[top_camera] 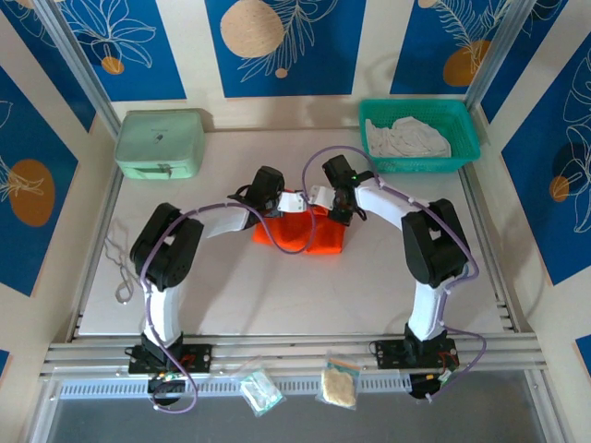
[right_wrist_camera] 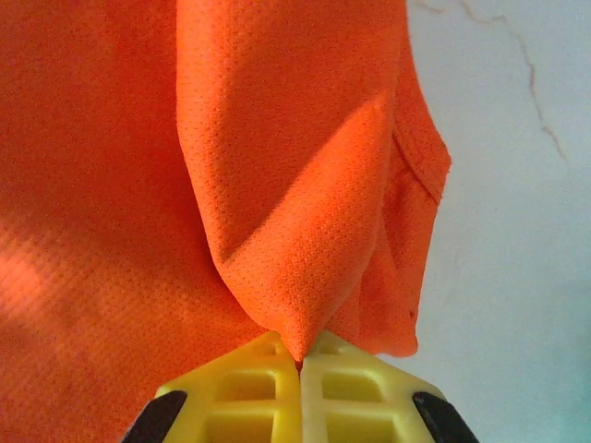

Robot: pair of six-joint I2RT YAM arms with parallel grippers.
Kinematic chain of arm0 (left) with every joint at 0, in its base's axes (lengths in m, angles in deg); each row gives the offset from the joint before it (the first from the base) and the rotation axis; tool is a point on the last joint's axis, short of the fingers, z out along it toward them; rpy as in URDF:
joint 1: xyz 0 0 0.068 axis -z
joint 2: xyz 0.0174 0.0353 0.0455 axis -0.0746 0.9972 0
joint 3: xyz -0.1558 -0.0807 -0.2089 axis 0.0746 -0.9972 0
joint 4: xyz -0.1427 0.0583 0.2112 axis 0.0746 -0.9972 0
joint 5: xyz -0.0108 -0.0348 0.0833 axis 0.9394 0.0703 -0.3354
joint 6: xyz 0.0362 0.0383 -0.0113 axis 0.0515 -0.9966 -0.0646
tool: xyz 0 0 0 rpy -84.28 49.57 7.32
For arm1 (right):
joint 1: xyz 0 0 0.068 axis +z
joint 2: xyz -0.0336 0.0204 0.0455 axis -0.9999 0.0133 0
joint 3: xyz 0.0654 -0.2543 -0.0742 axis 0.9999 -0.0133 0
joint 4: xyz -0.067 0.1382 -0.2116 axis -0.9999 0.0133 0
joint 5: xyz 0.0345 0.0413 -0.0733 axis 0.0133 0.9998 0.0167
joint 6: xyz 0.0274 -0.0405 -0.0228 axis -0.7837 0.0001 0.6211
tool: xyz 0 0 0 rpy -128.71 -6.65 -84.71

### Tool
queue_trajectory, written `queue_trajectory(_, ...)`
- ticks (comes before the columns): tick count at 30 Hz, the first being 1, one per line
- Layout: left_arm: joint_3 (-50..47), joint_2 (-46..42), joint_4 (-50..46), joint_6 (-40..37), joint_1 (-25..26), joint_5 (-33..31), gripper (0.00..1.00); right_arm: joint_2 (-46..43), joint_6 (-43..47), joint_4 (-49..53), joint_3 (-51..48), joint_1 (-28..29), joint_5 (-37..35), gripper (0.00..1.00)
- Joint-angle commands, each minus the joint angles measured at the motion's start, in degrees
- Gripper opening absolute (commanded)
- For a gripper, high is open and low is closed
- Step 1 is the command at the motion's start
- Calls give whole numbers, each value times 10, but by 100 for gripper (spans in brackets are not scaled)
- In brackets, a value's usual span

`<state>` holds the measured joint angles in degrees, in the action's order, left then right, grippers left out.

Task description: Fold and stack the t-shirts

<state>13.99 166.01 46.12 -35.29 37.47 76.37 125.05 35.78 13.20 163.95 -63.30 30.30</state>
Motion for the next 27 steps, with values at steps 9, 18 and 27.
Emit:
queue_trajectory(9, -35, -5, 168, 79, -11, -78, 27, 17, -164, -188, -12, -21, -37, 46)
queue_trajectory(18, -40, -102, 207, 104, -11, -184, 66, -131, -301, -236, -59, -46, 54, 53)
queue_trajectory(27, -70, -259, 63, 249, -2, -221, 80, -265, -602, 20, -9, -97, 102, 55)
